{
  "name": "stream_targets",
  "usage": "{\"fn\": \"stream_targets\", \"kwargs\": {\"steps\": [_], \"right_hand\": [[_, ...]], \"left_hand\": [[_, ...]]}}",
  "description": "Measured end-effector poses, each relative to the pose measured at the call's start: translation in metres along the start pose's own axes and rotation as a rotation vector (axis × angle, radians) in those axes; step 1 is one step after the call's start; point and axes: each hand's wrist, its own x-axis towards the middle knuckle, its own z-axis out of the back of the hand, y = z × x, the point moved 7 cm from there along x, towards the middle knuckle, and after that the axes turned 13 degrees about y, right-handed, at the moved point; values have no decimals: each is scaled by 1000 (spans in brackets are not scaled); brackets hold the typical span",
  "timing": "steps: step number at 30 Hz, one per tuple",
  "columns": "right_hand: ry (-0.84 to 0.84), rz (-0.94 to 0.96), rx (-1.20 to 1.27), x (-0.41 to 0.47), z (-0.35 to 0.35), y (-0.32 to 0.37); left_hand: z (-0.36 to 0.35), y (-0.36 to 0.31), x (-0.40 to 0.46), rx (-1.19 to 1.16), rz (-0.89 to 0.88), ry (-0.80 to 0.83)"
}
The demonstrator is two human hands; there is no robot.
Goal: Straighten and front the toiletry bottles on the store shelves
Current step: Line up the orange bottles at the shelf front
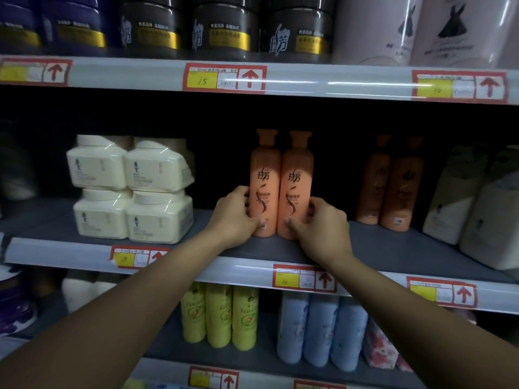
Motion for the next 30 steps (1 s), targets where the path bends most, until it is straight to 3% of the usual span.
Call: {"fn": "stream_targets", "kwargs": {"steps": [3,7,12,20,30], "right_hand": [[43,15,31,-5,5,-3],[38,-20,9,-15,22,-14],[-4,-90,-3,-34,51,-38],[-39,-157,-3,-63,106,-73],[-34,-187,-36,-57,142,-133]], "left_hand": [[-2,3,-4,46,51,-9],[8,-14,-26,195,115,-190],[1,-59,-65,267,-80,-329],[-58,-111,-67,245,-234,-85],[-136,-140,-12,298,-198,114]]}}
